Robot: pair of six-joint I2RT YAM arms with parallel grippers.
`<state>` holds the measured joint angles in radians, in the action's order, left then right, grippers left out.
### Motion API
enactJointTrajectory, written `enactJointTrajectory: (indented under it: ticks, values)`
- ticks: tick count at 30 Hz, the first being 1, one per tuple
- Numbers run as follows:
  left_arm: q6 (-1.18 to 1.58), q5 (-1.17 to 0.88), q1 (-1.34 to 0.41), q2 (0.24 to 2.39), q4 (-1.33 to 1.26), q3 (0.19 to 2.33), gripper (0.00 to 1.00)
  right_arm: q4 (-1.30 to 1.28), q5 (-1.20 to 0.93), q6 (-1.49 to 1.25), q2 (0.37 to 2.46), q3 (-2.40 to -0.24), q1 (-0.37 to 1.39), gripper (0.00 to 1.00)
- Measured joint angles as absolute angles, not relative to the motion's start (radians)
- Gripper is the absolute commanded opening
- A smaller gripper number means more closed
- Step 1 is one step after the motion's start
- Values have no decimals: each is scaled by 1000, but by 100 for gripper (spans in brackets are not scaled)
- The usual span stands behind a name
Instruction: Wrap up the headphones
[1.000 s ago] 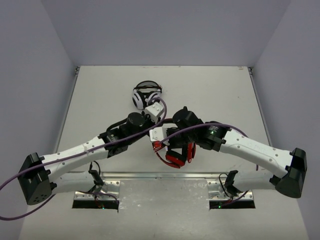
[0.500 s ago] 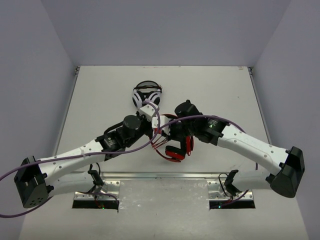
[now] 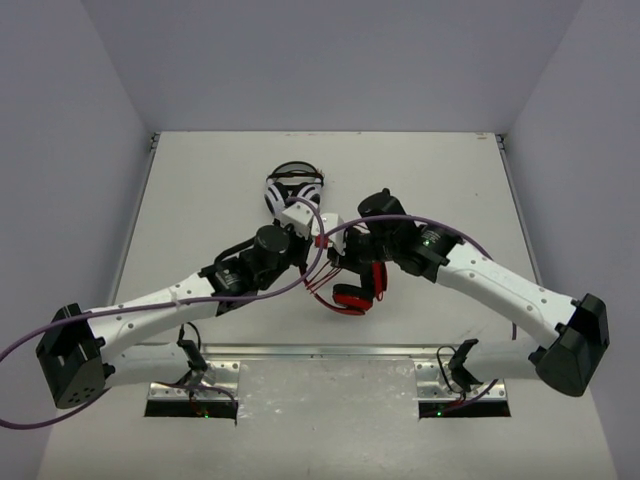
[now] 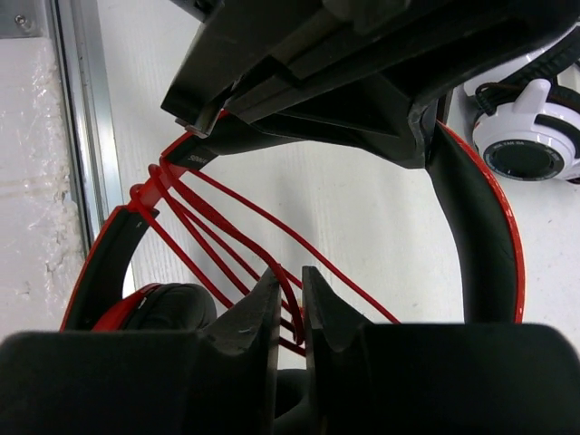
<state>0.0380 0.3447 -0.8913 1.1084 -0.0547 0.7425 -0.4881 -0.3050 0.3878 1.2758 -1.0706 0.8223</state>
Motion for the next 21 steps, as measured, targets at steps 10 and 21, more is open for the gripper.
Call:
enactJointTrajectory:
  ticks: [10, 21]
  values:
    - [106, 396, -881, 1169, 50, 801, 0, -505, -358, 332, 1317, -1097, 788, 27]
    - [132, 411, -871, 1183, 72, 804, 0, -525, -384, 290, 1346, -1121, 780, 36]
